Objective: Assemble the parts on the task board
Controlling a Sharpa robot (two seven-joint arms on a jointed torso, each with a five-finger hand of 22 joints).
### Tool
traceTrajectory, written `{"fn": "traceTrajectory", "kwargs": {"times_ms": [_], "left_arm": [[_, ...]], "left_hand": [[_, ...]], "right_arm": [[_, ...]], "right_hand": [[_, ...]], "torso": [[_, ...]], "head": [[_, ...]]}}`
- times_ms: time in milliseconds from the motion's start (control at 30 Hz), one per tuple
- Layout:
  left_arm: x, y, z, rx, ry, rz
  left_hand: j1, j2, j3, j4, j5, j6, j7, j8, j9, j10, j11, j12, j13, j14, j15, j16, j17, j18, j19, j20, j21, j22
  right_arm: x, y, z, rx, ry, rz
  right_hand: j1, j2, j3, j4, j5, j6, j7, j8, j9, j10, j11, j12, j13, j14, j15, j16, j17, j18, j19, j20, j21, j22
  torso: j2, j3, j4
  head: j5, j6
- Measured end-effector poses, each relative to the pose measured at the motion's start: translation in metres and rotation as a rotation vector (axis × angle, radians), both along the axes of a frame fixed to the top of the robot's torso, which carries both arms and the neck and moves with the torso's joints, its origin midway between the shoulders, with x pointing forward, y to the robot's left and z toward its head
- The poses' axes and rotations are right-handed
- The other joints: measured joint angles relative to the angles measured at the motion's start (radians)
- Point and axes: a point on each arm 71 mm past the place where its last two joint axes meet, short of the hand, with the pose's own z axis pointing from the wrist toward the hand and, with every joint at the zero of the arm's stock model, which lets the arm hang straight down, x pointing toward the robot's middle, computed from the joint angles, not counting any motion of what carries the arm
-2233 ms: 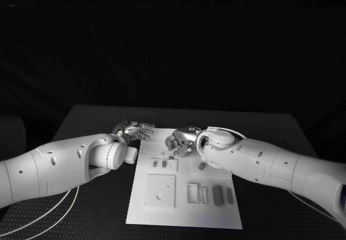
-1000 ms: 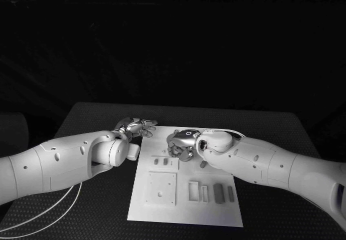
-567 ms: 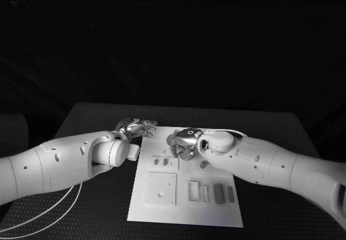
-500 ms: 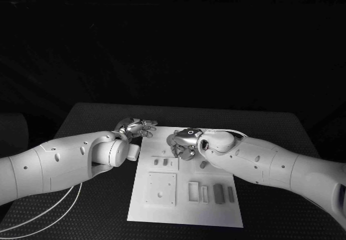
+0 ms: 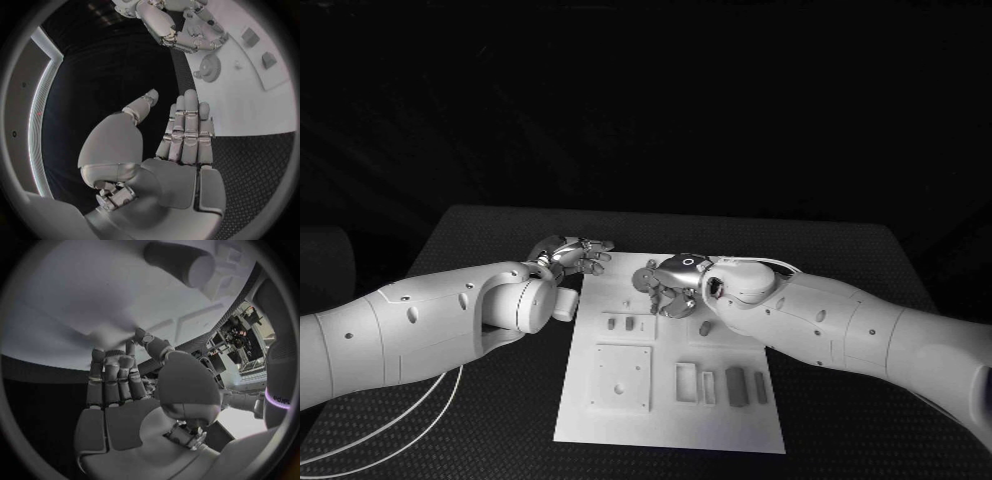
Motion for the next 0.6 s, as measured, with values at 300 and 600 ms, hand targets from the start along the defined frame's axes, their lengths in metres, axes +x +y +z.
{"fn": "traceTrajectory", "kwargs": {"times_ms": [300, 600], "left_arm": [[-0.0003, 0.0005, 0.0, 0.0, 0.0, 0.0], [-0.0006, 0.0006, 0.0001, 0.0, 0.001, 0.0]], "left_hand": [[0.001, 0.001, 0.003, -0.003, 0.0, 0.0, 0.0, 0.0, -0.001, 0.0, 0.0, 0.0, -0.001, 0.0, 0.0, 0.0, 0.001, 0.0, 0.0, 0.0, 0.0, 0.0], [0.001, 0.001, 0.003, -0.003, 0.0, 0.0, 0.0, 0.0, -0.002, 0.0, 0.0, 0.001, -0.002, 0.0, 0.0, -0.002, 0.002, 0.0, 0.0, 0.0, -0.003, 0.0]], "right_arm": [[-0.0002, -0.0041, 0.0003, 0.004, -0.007, -0.012], [0.0003, -0.0052, 0.0015, 0.023, -0.02, -0.023]], "right_hand": [[-0.021, 0.002, -0.058, 0.001, 0.0, 0.027, -0.008, 0.017, 0.015, 0.012, -0.008, 0.0, -0.01, 0.004, -0.011, 0.0, -0.009, 0.0, 0.007, -0.007, -0.004, -0.007], [-0.027, 0.008, -0.077, 0.0, 0.0, -0.012, 0.001, -0.004, 0.015, 0.021, -0.006, 0.0, -0.02, 0.009, -0.016, 0.004, -0.021, 0.0, 0.013, -0.012, -0.015, -0.016]], "torso": [[0.0, 0.0001, -0.0006], [0.0, 0.0002, -0.0006]], "head": [[-0.002, 0.0], [-0.005, -0.001]]}}
